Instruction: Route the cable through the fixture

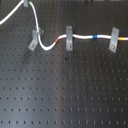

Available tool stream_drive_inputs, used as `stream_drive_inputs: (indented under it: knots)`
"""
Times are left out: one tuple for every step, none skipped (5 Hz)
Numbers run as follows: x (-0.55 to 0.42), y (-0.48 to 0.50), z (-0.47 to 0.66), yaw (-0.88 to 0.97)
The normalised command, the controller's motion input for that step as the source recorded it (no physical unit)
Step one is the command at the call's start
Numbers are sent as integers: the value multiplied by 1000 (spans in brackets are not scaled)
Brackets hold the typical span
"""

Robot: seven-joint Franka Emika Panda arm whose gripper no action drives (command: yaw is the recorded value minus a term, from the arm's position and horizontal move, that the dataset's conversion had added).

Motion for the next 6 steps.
stream_drive_inputs:
  knots:
    - [-239,248,447,0]
    - [-168,265,449,0]
    - [-133,230,465,0]
    - [-136,188,479,0]
    - [-155,55,590,-34]
    - [-69,5,475,-174]
